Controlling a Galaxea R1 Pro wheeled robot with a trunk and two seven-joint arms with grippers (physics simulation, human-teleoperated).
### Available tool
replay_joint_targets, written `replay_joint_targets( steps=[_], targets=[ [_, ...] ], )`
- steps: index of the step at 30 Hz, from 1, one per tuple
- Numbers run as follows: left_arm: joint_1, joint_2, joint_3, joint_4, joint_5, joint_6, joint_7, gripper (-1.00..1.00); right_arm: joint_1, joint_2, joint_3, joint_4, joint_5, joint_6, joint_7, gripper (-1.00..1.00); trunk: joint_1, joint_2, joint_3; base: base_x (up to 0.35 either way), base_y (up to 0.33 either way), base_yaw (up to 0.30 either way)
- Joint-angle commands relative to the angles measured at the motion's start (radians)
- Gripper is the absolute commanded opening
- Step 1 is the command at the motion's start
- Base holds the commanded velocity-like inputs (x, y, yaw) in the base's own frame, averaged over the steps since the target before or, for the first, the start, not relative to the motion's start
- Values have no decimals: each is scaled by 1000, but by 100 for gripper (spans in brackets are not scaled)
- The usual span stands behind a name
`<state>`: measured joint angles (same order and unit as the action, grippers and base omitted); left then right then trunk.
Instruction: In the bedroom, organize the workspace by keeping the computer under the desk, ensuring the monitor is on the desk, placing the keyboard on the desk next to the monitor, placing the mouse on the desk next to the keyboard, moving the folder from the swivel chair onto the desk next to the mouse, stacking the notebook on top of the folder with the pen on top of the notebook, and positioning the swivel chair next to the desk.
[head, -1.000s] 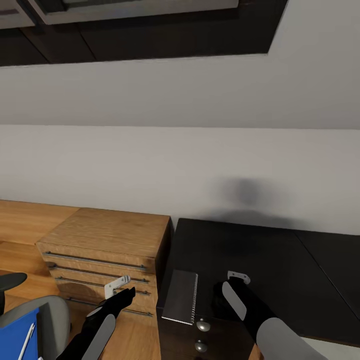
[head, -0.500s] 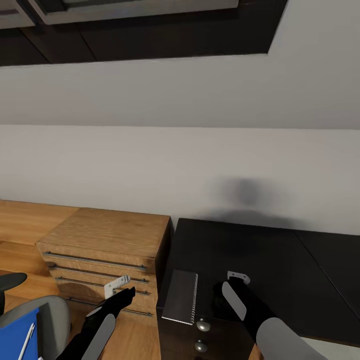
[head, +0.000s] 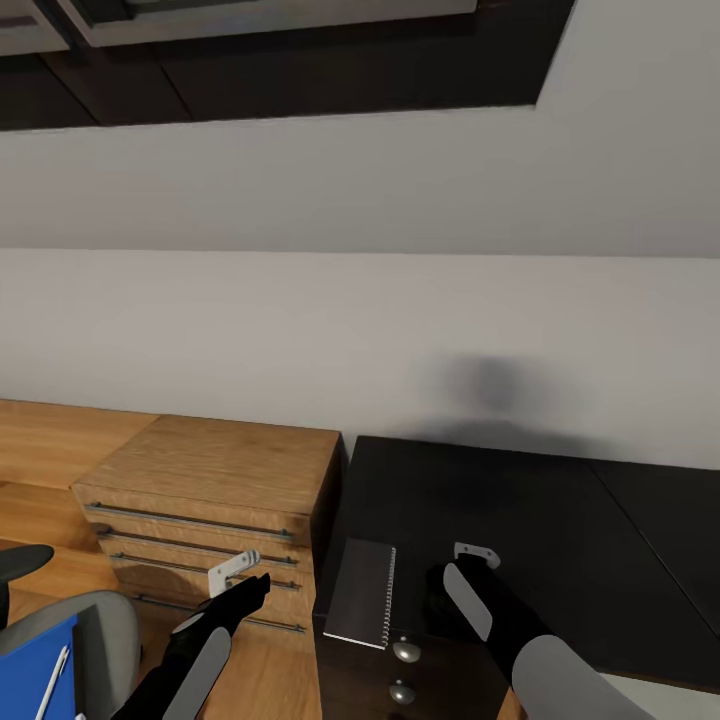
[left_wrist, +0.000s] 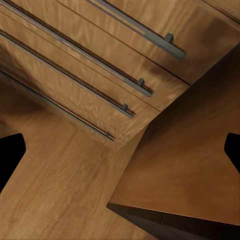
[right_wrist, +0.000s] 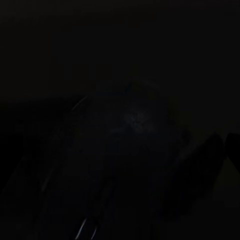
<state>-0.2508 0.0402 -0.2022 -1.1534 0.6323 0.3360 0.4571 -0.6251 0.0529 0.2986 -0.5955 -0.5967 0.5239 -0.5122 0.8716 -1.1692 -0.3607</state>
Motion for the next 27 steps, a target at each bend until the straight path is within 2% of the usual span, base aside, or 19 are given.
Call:
replay_joint_targets(
  steps=[1, 5, 6, 27],
  targets=[
    [-1, 1, -3, -2, 8, 1, 9, 100, -1, -1, 5, -1, -9, 2, -9, 100, 0, -1, -1, 0, 0, 0],
    [-1, 1, -3, -2, 8, 1, 9, 100, -1, -1, 6, -1, -9, 2, -10, 100, 0, -1, -1, 0, 0, 0],
    [-1, 1, -3, -2, 8, 1, 9, 100, -1, -1, 6, -2, -9, 2, -10, -100, 0, -1, -1, 0, 0, 0],
    [-1, 1, -3, -2, 7, 1, 9, 100, -1, -2, 7, -5, -11, 1, -11, -100, 0, -1, -1, 0, 0, 0]
  ],
)
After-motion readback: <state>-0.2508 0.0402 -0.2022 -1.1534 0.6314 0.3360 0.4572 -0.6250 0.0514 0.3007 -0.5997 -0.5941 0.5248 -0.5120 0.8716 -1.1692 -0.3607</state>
